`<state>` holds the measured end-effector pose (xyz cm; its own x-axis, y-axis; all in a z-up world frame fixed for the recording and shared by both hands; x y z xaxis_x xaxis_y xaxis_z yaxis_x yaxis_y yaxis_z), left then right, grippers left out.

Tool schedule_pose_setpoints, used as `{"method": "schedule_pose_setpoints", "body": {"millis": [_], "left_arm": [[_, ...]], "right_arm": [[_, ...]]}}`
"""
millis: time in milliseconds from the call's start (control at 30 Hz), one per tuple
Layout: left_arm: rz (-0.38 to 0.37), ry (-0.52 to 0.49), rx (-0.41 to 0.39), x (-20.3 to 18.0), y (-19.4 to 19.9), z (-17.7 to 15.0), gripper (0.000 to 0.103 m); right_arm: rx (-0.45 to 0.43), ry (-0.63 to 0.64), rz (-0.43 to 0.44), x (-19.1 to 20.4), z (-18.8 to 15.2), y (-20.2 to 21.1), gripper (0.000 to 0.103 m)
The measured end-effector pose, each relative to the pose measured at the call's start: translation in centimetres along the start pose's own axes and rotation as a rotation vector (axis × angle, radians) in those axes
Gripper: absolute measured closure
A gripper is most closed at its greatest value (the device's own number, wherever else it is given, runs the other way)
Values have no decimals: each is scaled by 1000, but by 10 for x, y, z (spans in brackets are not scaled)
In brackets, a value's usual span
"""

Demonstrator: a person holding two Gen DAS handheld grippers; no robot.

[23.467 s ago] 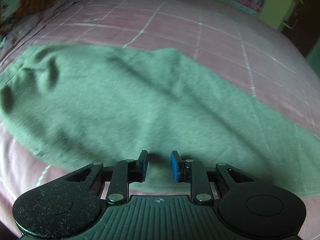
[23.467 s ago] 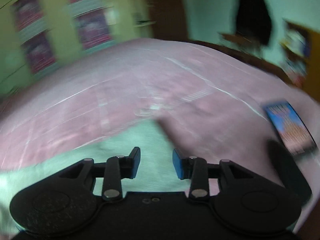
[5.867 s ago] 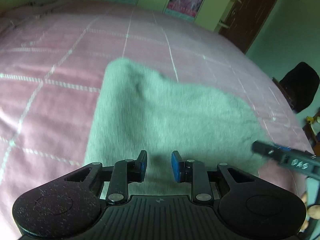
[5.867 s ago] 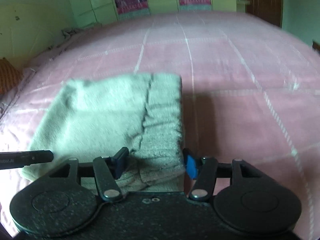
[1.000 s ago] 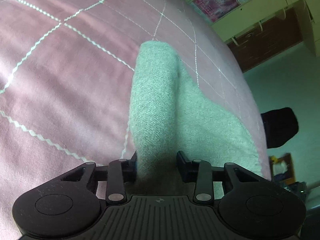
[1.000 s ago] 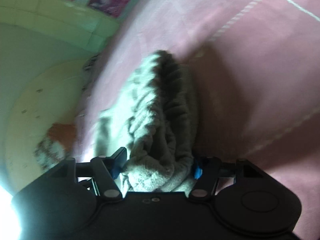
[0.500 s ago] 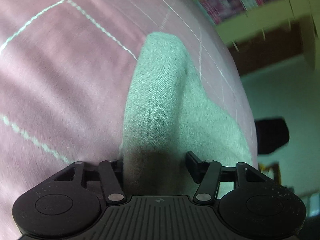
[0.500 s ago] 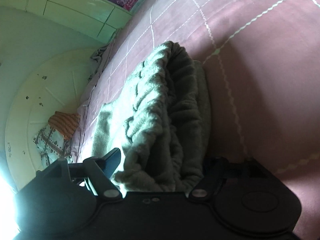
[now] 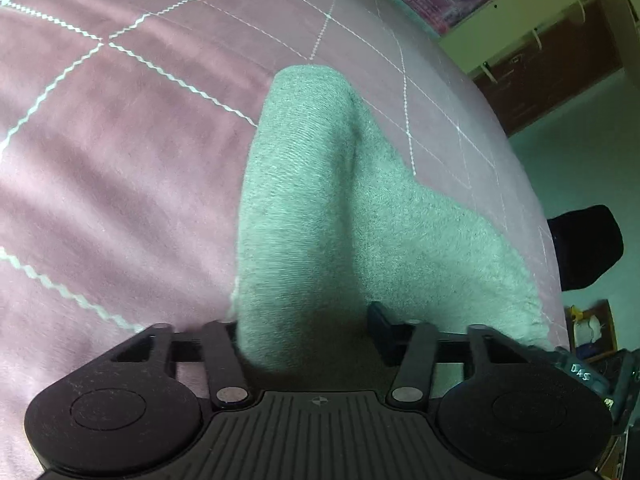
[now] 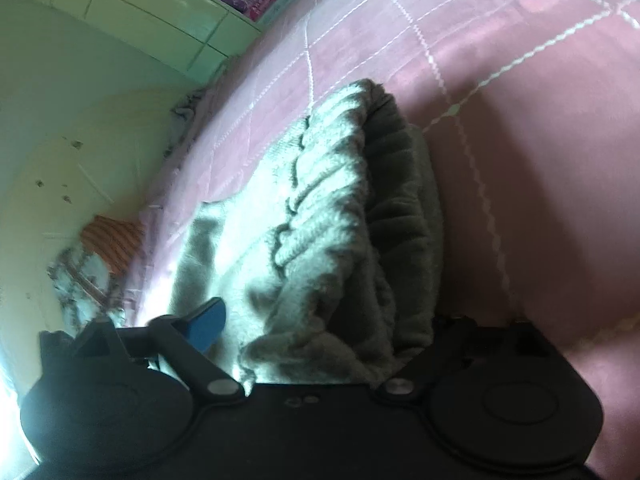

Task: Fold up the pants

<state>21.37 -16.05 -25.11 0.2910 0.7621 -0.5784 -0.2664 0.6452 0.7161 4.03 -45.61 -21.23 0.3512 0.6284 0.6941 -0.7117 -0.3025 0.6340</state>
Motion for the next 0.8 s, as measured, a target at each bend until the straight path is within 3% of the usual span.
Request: {"method": "schedule_pose_setpoints", "body": {"millis": [33,233,333,533,800], "left_arm": [[3,-6,-4,-2,2,1,62],[60,-164,-102,-28,28,5,76],[51,-218,-158,-46,44,11,77],[-36,-187,-230,-68,70,44,77],[-65,-218,-330,-106,86,118,77]], "right_arm": [[-13,2,-41,-1,0,2,46],[-52,-13,-36,8,-5,11,51],[-74,-7,9,24,-1,19,53],[-137,42,106,60,19,40,53],[-231,115,187,101,87,48,53]]}}
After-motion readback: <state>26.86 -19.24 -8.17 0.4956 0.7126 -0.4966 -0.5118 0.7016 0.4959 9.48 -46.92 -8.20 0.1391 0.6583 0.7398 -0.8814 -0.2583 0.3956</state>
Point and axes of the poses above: each gripper's, at about its wrist camera, not at the fingertips, and y roughly against the way its jaws point, x to its left, z to its top, the point moved 4 cm from there along -y, roughly the way its jaws point, and after that the axes turned 2 degrees about -y, right-handed, at the moved point
